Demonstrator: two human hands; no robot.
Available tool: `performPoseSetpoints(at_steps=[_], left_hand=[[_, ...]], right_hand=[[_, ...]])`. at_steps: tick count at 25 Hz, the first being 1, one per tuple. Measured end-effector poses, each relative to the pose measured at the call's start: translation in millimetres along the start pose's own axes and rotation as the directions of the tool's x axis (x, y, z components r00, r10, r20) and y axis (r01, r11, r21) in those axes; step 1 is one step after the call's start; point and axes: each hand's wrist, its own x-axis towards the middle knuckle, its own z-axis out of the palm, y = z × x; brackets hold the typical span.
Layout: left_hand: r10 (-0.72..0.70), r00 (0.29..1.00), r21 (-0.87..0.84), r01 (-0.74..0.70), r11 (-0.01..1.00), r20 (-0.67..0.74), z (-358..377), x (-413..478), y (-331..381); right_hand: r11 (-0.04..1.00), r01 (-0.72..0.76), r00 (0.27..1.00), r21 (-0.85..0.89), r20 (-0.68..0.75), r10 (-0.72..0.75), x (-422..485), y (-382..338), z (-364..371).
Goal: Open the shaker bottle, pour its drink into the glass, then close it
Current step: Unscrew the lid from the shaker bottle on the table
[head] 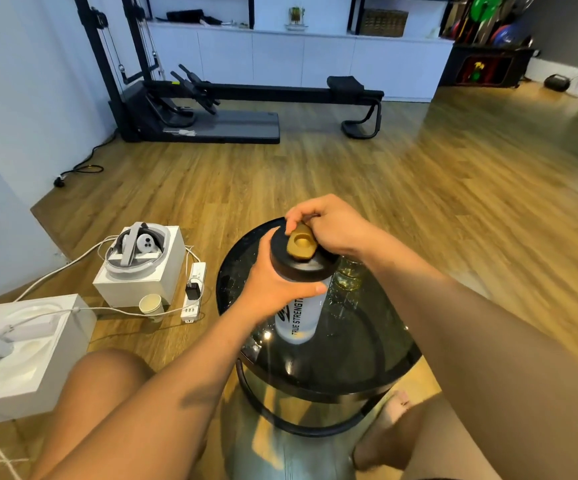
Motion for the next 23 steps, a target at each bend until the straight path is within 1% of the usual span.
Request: performPoseSetpoints(at_steps=[2,3,4,5,6,7,8,9,11,12,13,15,17,18,20,21,22,23], left_hand=[[0.004,1.000,-0.034,-0.004,0.999,-0.008,3,1,-6],[-0.002,1.000,-0.047,0.002,0.999,-0.009,4,1,-9],[-0.003,1.000,-0.059,0.002,0.998,-0.007,5,1,-11],[-0.001,1.000,-0.071,0.001,0.998,-0.006,7,1,-14],[-0.003,1.000,-0.083,0.002,0.997,-0.008,8,1,-16],[-0.010,1.000,-0.096,0.009,0.995,-0.010,9,2,-18],[-0.014,1.000,-0.113,0.013,0.993,-0.010,10,2,-19],[-0.015,1.000,-0.131,0.013,0.991,-0.012,11,3,-21],[-0.015,1.000,-0.148,0.013,0.989,-0.014,11,2,-21],[-0.014,1.000,-0.149,0.012,0.989,-0.010,11,2,-19],[-0.013,1.000,-0.153,0.013,0.988,-0.002,10,2,-18],[-0.020,1.000,-0.172,0.021,0.985,0.008,10,2,-17],[-0.049,0.999,-0.188,0.053,0.981,0.022,10,2,-16],[-0.065,0.997,-0.192,0.070,0.979,0.033,10,1,-16],[-0.092,0.995,-0.202,0.100,0.974,0.048,9,-1,-17],[-0.100,0.994,-0.212,0.107,0.971,0.042,9,-2,-16],[-0.103,0.994,-0.216,0.108,0.970,0.032,9,-3,-16],[-0.105,0.994,-0.211,0.108,0.972,0.022,9,-3,-14]], right_hand=[[0.992,0.045,0.999,-0.120,0.036,-0.041,5,-7,1],[0.974,0.051,0.999,-0.219,0.029,-0.046,6,-9,4],[0.933,0.019,1.000,-0.359,-0.001,-0.020,7,-8,6],[0.860,-0.083,0.996,-0.504,-0.068,0.056,6,-7,8],[0.772,-0.190,0.981,-0.607,-0.137,0.134,4,-8,10],[0.706,-0.237,0.971,-0.668,-0.163,0.172,2,-11,11],[0.686,-0.220,0.975,-0.693,-0.148,0.164,3,-12,11],[0.717,-0.163,0.986,-0.677,-0.093,0.137,3,-13,9],[0.833,-0.042,0.991,-0.552,0.080,0.103,3,-14,0],[0.872,-0.006,0.982,-0.489,0.161,0.097,0,-17,-5],[0.883,0.012,0.973,-0.469,0.208,0.097,-1,-18,-7],[0.850,0.059,0.969,-0.523,0.236,0.077,-2,-21,-6],[0.829,0.134,0.964,-0.543,0.265,0.017,-3,-24,1],[0.833,0.181,0.959,-0.523,0.280,-0.032,-3,-28,6],[0.878,0.246,0.943,-0.411,0.311,-0.119,-6,-35,17],[0.904,0.263,0.938,-0.336,0.308,-0.158,-8,-39,22],[0.912,0.283,0.939,-0.296,0.280,-0.201,-9,-39,26],[0.891,0.297,0.946,-0.345,0.230,-0.227,-8,-39,28]])
